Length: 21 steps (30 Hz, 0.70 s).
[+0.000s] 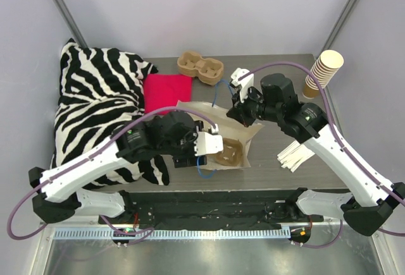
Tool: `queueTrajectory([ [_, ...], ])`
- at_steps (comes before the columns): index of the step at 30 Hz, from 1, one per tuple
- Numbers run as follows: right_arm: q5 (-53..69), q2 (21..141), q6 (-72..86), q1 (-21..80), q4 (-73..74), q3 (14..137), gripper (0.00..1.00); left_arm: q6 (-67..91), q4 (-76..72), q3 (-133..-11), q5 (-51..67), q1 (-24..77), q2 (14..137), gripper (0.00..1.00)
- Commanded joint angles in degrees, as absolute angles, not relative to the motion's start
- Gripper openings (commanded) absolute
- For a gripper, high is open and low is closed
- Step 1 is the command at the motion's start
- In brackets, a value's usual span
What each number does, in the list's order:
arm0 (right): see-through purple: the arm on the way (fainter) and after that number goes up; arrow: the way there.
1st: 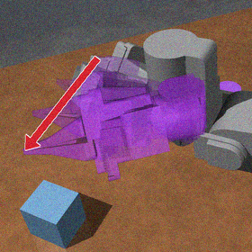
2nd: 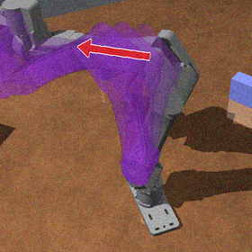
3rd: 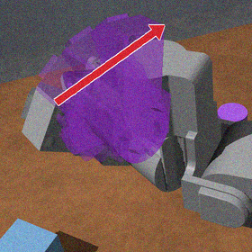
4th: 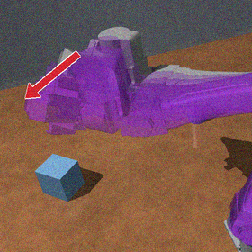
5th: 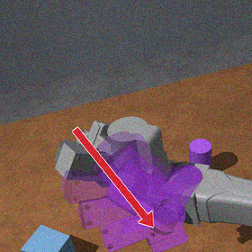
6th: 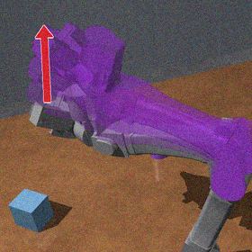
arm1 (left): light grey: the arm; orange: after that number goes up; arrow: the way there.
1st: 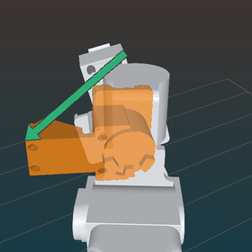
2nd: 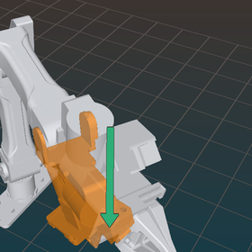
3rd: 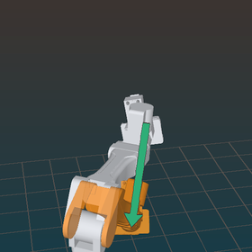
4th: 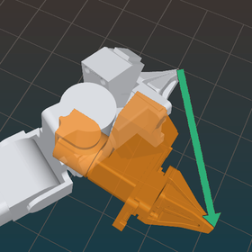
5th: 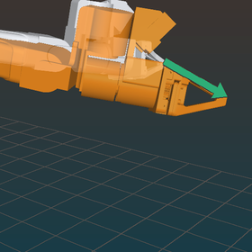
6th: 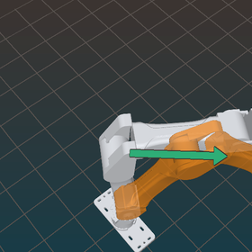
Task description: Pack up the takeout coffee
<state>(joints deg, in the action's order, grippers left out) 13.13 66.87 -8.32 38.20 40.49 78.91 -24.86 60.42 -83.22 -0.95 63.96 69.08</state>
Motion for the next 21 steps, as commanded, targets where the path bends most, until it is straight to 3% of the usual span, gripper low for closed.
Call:
queueTrajectory([
  [1,16.69,65.65,-7.82,38.41,40.25,80.68,0.01,-29.17,55.12,-79.72,-4.74,63.72,70.22,0.11],
  [11,23.81,69.78,-13.0,37.88,47.1,86.39,0.01,-41.83,50.8,-79.27,-8.88,63.46,70.32,0.12],
  [21,37.88,76.98,-18.63,25.05,52.64,93.16,0.01,-50.8,52.47,-80.6,-4.57,63.54,68.12,0.14],
])
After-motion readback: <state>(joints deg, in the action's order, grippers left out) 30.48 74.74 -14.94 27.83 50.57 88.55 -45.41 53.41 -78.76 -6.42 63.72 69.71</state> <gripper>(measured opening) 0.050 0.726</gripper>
